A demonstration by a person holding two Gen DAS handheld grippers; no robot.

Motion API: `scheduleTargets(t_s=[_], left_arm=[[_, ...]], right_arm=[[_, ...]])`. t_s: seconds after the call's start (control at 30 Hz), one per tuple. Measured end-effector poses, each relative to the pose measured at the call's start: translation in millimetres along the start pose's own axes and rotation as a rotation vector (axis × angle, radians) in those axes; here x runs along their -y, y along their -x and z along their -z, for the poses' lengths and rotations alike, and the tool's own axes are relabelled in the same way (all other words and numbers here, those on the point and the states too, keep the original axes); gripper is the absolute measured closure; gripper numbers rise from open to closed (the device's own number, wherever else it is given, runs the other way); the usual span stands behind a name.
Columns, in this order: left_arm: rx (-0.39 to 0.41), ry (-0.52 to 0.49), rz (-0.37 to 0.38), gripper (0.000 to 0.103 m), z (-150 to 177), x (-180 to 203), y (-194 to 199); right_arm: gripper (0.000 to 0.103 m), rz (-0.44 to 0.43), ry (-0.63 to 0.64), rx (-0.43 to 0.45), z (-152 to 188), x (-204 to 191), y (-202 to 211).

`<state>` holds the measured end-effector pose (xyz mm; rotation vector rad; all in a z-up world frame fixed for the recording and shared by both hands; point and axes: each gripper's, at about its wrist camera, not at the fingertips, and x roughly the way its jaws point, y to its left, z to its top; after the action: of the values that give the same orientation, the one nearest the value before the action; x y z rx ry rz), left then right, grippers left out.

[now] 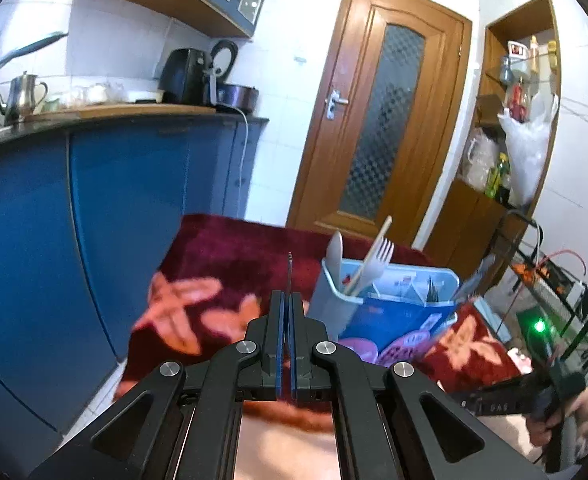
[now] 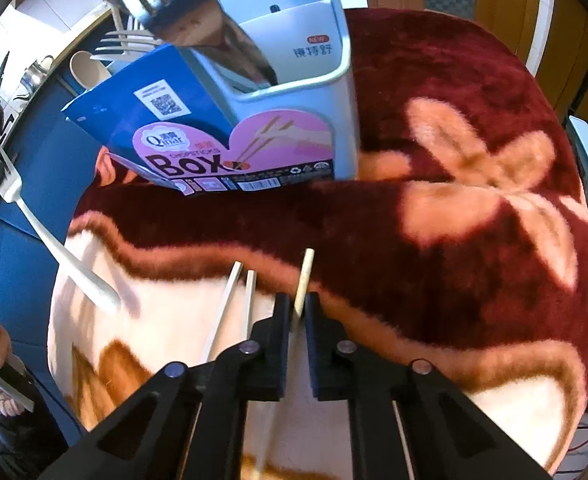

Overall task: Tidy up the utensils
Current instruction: 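Lift the knife with the left tool while the right tool lifts the chopstick toward the holder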

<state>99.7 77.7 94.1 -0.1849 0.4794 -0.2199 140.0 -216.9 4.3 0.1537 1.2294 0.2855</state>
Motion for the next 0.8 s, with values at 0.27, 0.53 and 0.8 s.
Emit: scheduleTargets(t_s=[0.27,0.53,0.8], left_arm=[[0.06,-0.046,-0.036,0.101,-11,8,17],[0.084,-0.025,-0.069,0.101,-25,2,24],[0.16,-0.021,-0.111,0.101,-53,0,37]], right_arm=[[0.097,-0.065,-0.006,0.109,13,-1,20],[0.097,-0.058,-0.004,0.364,25,-3,73],[0.097,0.0,0.005,0.664,15,0,127]])
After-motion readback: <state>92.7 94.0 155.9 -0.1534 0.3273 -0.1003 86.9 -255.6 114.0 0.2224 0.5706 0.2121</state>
